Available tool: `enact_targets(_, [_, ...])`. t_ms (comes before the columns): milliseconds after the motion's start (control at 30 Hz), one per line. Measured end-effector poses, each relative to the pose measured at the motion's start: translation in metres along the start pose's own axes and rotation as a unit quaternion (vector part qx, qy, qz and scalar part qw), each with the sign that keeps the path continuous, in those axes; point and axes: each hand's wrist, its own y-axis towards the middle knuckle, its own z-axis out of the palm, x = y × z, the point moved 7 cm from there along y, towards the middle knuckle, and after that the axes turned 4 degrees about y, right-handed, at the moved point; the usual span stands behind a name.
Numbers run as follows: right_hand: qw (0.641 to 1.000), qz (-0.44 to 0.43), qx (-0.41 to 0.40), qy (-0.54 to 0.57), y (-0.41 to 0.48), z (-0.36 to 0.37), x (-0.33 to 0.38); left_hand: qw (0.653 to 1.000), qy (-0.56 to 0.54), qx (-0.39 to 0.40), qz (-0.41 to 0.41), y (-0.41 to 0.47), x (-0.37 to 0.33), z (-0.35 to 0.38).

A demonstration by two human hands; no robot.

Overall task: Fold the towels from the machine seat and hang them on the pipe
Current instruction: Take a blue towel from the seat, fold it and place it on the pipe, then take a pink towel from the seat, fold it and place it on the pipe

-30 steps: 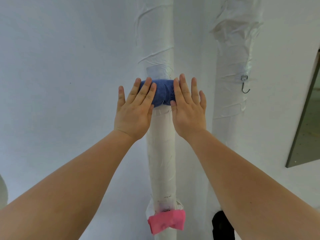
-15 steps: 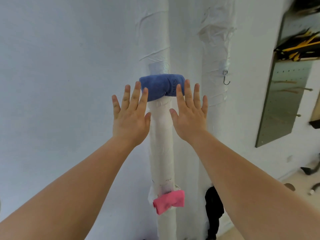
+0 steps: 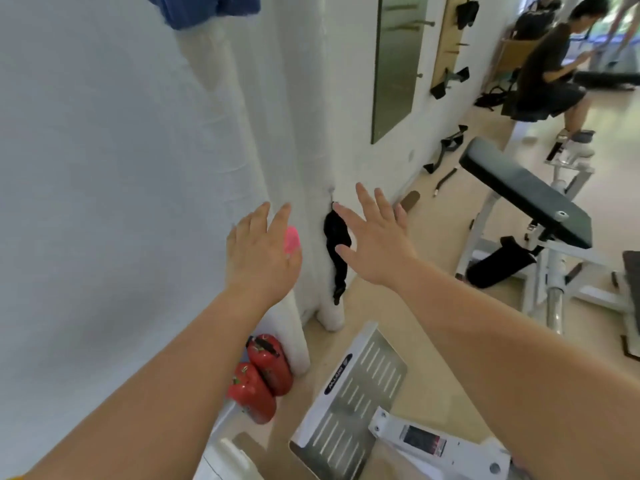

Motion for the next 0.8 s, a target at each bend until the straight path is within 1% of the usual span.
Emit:
enact_targets(167, [0.992,0.099,0.081,0.008,-0.120,0.050,-0.085,0.990,0.010,0.126,0.067,-0.065,-0.075,0.074])
enact_targets(267, [0.978,0.162,0.129,0.006,-0.196,0.074,-0.143,0.978,-0.001,0.178,0.111,-0.103,-0.133,0.108])
enact_targets(400, [0.955,0.241,0.175,0.002,-0.298,0.093,-0.222,0.951,0.001,0.259,0.168,-0.156,-0.219,0.159])
enact_targets(500, [0.934,0.298,0.198,0.024,-0.371,0.100,-0.280,0.932,0.017,0.300,0.204,-0.195,-0.289,0.188])
enact_targets(700, [0.892,0.360,0.266,0.060,-0.503,0.124,-0.378,0.886,0.022,0.389,0.250,-0.282,-0.410,0.245])
enact_targets(800, [0.881,0.382,0.266,0.079,-0.555,0.136,-0.412,0.865,0.000,0.424,0.269,-0.321,-0.458,0.269])
